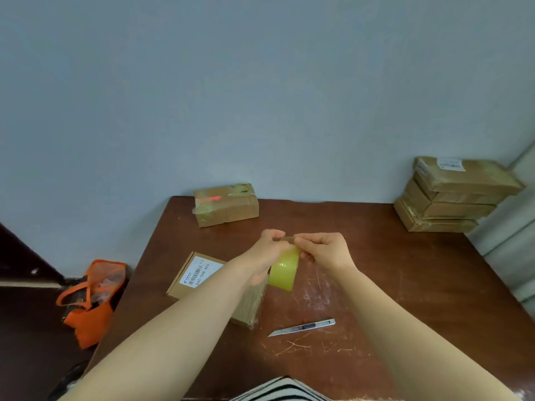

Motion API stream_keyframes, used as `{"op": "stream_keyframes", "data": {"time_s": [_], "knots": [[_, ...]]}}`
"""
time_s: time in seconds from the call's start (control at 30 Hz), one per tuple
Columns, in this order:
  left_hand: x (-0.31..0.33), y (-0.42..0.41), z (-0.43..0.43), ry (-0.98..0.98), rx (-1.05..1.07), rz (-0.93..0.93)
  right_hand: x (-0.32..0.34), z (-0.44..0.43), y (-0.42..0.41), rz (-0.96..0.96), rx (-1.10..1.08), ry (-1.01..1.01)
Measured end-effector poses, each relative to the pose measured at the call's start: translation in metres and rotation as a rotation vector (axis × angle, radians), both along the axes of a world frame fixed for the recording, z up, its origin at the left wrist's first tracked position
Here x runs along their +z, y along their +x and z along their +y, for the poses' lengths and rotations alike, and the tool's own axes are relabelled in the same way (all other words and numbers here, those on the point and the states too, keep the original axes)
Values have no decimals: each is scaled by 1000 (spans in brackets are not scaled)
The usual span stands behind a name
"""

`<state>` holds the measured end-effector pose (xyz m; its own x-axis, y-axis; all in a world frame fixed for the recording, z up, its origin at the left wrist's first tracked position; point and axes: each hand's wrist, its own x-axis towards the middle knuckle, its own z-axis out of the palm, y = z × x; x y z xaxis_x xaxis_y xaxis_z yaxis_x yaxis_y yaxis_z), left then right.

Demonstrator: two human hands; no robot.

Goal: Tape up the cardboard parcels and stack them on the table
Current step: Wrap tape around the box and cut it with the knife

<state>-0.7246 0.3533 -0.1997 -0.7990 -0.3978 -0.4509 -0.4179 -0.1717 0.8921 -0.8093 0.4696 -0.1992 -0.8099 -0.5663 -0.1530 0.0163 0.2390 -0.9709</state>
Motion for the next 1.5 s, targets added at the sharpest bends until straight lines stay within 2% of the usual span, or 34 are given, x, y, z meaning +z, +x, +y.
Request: {"op": "stream_keyframes", "data": {"time_s": [0.37,0.57,0.8,1.13,1.27,1.4,1.5], "knots": [[12,-23,-8,13,92,55,28,-4,-14,-16,-30,-99],[20,-28,-6,36,98,156,36,-9,-20,38,-52,-67],[19,-29,-6,17,69,177,32,-11,-20,121,-79,-40],[10,-25,-6,-125,54,189,30,-16,-26,290,-49,212],[12,-26,-7,-216,100,125,29,-18,-21,351,28,332],[19,-20,-13,-64,35,128,31,-16,-19,319,104,372],[21,-17,-12,-82,-29,146,33,-16,-21,328,117,365]]}}
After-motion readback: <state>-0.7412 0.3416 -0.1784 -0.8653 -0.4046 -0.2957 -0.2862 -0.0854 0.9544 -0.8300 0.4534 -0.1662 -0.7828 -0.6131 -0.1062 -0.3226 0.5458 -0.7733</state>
